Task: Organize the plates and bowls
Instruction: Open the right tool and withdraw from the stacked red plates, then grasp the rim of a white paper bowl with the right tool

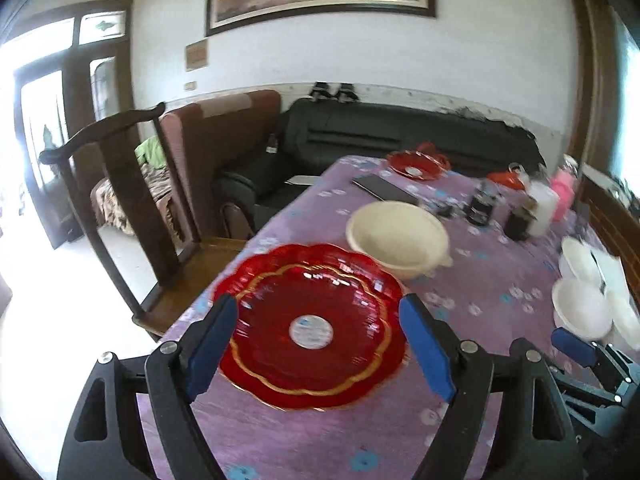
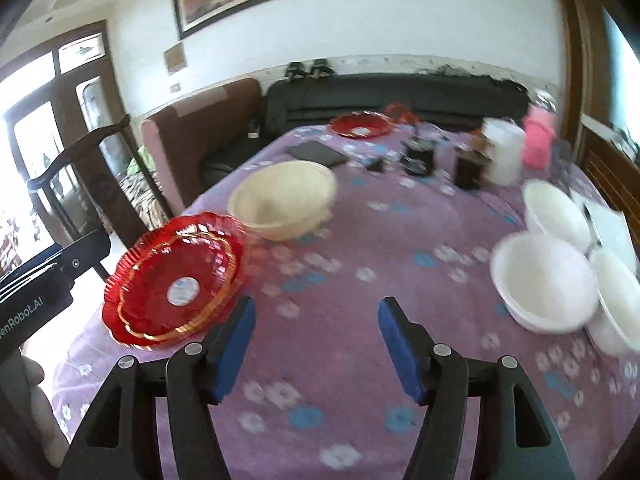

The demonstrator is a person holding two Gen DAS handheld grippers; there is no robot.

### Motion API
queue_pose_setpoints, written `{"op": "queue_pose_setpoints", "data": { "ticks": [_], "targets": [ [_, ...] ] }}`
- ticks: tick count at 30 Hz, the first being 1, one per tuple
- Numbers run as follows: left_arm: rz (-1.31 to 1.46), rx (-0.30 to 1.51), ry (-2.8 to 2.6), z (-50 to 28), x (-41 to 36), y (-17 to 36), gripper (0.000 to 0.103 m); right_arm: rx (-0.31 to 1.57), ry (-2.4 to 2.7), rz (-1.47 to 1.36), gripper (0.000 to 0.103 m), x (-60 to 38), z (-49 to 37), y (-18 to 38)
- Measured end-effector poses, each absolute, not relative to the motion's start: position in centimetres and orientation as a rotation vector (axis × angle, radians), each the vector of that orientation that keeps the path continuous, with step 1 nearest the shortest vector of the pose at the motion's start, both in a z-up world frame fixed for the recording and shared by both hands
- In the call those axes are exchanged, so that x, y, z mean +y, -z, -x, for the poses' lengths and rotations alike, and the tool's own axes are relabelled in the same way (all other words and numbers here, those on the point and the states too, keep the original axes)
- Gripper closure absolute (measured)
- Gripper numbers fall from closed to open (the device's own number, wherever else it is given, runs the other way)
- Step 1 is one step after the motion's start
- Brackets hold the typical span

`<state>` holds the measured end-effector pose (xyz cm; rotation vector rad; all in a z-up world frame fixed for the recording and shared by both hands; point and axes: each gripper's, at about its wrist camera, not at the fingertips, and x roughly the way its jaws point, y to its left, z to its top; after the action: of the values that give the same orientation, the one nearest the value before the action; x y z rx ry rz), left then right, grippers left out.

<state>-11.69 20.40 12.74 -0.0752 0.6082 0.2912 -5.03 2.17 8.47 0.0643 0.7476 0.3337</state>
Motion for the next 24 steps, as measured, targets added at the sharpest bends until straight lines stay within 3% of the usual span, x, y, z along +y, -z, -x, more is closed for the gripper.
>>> {"op": "queue_pose_setpoints", "data": {
  "ticks": [24],
  "targets": [
    [-0.092, 0.732, -0.191, 9.4, 11.4, -11.1, 0.021, 0.772, -0.177, -0.272, 0.035, -10.0, 6.1, -6.0]
  ]
}}
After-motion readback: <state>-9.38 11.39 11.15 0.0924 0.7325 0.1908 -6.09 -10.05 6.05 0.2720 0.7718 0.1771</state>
